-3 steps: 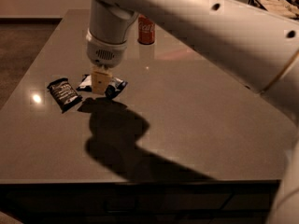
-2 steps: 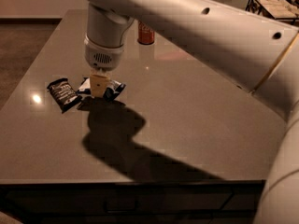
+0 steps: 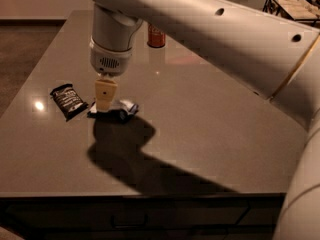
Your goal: Move rxbar blueberry near rxbar chocolate
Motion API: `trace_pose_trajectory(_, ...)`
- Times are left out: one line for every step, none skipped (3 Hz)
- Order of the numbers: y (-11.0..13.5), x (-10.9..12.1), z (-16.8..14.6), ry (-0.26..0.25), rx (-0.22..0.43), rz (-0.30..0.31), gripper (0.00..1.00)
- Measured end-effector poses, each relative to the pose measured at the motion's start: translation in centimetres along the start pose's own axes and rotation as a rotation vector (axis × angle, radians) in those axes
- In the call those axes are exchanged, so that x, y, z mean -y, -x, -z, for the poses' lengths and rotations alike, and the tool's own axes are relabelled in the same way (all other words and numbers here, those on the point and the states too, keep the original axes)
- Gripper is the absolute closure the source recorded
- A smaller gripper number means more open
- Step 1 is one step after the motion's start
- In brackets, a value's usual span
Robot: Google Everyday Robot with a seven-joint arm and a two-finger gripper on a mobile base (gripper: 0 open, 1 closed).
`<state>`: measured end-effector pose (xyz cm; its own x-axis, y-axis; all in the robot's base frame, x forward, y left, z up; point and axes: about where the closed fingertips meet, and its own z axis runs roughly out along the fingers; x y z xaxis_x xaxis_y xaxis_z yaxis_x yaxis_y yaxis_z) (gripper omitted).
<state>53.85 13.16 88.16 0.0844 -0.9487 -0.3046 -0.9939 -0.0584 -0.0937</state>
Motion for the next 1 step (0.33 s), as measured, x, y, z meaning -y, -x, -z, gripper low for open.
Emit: trace_pose_trajectory(0.06, -0.04, -0.01, -0.001, 0.0, 0.001, 0.0)
